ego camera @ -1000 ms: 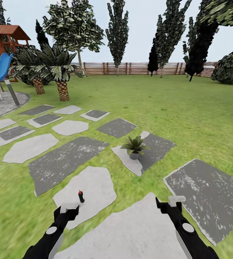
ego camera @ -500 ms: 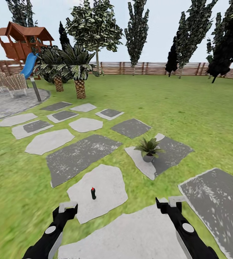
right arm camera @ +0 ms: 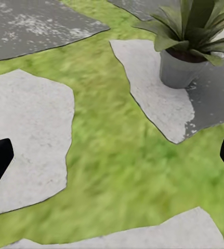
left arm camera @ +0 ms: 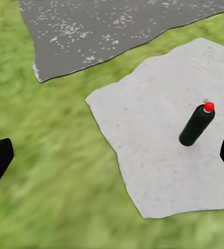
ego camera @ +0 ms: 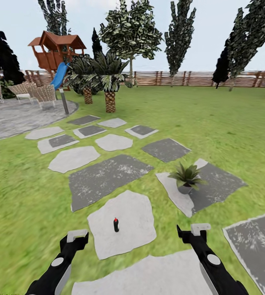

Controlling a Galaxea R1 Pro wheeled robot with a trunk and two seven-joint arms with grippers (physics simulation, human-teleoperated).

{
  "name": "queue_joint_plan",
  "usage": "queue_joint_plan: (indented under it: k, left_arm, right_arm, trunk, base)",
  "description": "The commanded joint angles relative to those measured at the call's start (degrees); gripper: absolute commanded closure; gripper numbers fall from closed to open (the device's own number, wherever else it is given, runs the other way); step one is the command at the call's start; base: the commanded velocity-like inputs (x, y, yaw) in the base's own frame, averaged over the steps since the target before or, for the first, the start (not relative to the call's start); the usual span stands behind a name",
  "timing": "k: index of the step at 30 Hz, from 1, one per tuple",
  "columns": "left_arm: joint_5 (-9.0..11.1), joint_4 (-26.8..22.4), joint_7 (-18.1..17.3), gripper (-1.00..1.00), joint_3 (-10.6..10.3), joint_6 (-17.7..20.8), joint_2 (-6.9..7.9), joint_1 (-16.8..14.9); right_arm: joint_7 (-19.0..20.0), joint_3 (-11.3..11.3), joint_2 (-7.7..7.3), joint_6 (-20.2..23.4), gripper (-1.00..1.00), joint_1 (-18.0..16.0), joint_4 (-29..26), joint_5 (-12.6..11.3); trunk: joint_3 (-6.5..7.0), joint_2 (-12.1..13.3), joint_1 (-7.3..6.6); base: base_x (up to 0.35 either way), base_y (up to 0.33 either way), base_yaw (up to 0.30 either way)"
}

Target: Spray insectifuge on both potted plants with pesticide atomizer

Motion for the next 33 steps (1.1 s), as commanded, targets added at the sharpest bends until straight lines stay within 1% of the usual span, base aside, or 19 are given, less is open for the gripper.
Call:
queue_joint_plan:
  k: [1,8,19,24,33]
  left_arm:
    - [0.0,0.1,0.1,-1.0,0.0,-0.2,-0.01,0.0]
    - [0.0,0.1,0.1,-1.0,0.0,-0.2,-0.01,0.0]
    - [0.0,0.1,0.1,-1.0,0.0,-0.2,-0.01,0.0]
    - [0.0,0.1,0.1,-1.0,0.0,-0.2,-0.01,0.0]
    - [0.0,0.1,0.1,-1.0,0.0,-0.2,-0.01,0.0]
  right_arm:
    - [0.1,0.0,-0.03,-0.2,-1.0,0.0,0.0,0.0]
    - [0.1,0.0,-0.03,-0.2,-1.0,0.0,0.0,0.0]
    - [0.0,0.0,-0.03,-0.2,-1.0,0.0,0.0,0.0]
    - [0.1,0.0,-0.03,-0.2,-1.0,0.0,0.0,0.0]
    - [0.1,0.0,-0.03,-0.2,-1.0,0.0,0.0,0.0]
  trunk:
    - [-0.05,0.0,0.01]
    - [-0.05,0.0,0.01]
    - [-0.05,0.0,0.01]
    - [-0.05,0.0,0.01]
    - [-0.05,0.0,0.01]
  base:
    - [0.23,-0.171,0.276]
    - [0.215,-0.175,0.276]
    - [0.16,-0.168,0.262]
    - [0.108,-0.031,0.044]
    - [0.013,-0.002,0.002]
